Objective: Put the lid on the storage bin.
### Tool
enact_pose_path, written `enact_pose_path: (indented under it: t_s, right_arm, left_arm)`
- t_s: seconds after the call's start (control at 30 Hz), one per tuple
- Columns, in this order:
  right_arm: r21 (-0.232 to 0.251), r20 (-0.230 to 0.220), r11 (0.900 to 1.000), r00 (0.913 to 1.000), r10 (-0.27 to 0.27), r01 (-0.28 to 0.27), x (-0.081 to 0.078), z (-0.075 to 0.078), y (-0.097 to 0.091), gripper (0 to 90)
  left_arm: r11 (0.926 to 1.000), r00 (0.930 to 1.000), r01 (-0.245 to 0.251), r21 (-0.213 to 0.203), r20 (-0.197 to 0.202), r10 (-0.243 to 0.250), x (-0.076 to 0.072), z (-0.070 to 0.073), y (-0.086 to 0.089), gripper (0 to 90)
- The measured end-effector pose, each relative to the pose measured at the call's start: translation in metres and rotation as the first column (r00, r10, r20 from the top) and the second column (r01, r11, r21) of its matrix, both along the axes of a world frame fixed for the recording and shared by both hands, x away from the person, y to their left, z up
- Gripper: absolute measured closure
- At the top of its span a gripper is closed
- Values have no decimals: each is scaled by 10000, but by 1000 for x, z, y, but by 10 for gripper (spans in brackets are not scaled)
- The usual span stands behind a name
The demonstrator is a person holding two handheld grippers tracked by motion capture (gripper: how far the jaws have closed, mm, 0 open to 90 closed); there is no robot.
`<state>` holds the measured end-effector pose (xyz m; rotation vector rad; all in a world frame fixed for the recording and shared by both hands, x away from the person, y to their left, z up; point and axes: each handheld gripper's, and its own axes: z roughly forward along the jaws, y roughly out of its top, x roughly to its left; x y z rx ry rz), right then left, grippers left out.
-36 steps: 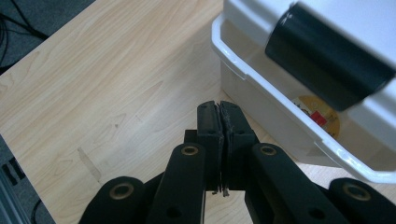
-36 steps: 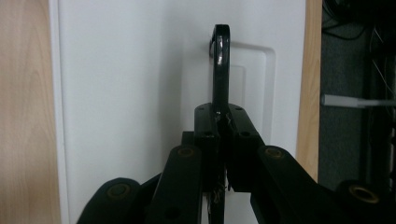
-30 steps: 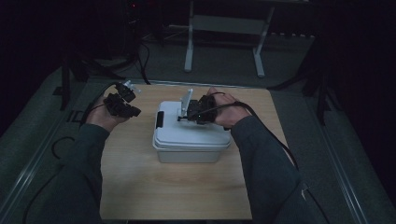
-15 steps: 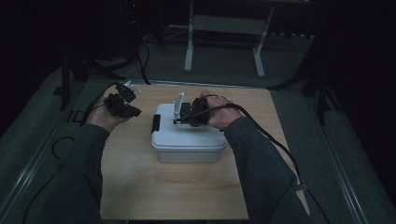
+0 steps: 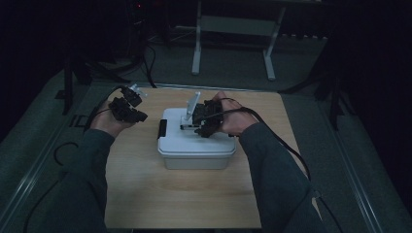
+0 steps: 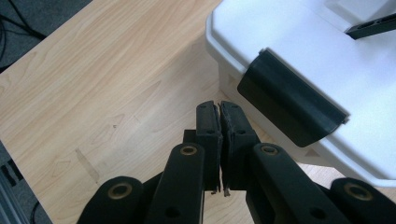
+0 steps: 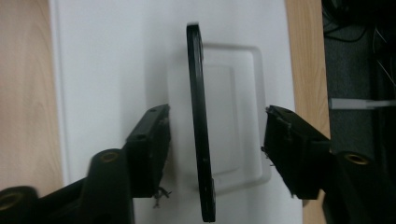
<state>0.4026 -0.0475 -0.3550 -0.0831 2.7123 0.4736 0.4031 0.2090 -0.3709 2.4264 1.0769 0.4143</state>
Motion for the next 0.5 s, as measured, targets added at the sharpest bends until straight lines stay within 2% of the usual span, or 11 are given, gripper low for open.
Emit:
enact_pose_path:
  t_s: [0.17, 0.33, 0.5]
  right_arm:
    - [322, 46, 9994, 9999, -115, 114, -1, 6, -3, 317]
    - [639, -89, 9977, 9997, -233, 238, -4, 13, -8, 254]
    - [742, -91, 9966, 9994, -345, 351, -4, 19, -15, 215]
  left_arm:
    - [10000, 10000, 15, -7, 2, -15, 0, 0, 0, 869]
    - [10000, 10000, -21, 5, -7, 21, 0, 0, 1, 868]
    - [10000, 10000, -29, -24, 2, 29, 0, 0, 1, 867]
